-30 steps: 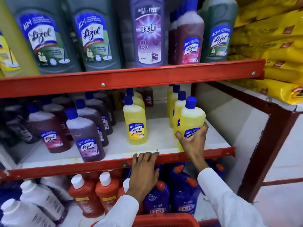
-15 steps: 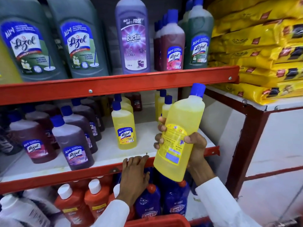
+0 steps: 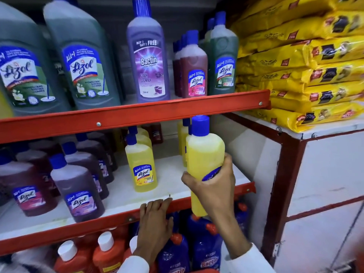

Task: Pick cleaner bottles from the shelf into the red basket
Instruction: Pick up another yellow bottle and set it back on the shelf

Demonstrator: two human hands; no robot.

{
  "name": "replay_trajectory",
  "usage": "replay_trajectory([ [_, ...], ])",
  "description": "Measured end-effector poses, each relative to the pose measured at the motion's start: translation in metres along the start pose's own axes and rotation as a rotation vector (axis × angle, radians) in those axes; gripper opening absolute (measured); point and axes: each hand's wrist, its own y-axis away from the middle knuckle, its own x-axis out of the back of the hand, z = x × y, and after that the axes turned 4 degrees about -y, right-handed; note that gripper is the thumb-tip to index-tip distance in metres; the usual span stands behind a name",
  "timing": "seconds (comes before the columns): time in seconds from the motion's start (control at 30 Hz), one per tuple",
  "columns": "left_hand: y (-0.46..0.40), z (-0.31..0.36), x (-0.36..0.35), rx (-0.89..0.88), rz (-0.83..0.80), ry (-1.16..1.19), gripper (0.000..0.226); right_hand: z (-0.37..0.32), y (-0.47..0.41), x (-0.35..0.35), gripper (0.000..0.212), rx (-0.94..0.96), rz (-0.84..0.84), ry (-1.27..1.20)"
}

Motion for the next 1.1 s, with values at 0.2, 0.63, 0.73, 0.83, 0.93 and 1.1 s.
replay_trajectory([
  [0.2, 0.001, 0.001, 0.002, 0.004, 0.018, 0.013, 0.058, 0.016, -0.009, -0.005, 0.082, 0.071, 0.122, 0.089],
  [0.63, 0.0, 0.004, -0.001, 0.018, 0.011, -0.01, 0.058, 0.093, -0.086, -0.013, 0.085, -0.1, 0.109, 0.192],
  [0.73, 0.0, 0.004, -0.002, 0.026, 0.001, -0.023, 0.057, 0.11, -0.089, -0.022, 0.09, -0.099, 0.1, 0.216],
  [0.83, -0.001, 0.004, -0.003, 0.031, -0.009, -0.03, 0.057, 0.124, -0.088, -0.028, 0.093, -0.082, 0.092, 0.232],
  [0.93, 0.0, 0.005, -0.002, 0.034, -0.009, -0.029, 0.057, 0.133, -0.085, -0.031, 0.095, -0.097, 0.077, 0.245],
  [1.1, -0.001, 0.007, -0.003, 0.033, -0.002, -0.021, 0.056, 0.143, -0.081, -0.033, 0.097, -0.095, 0.058, 0.245],
])
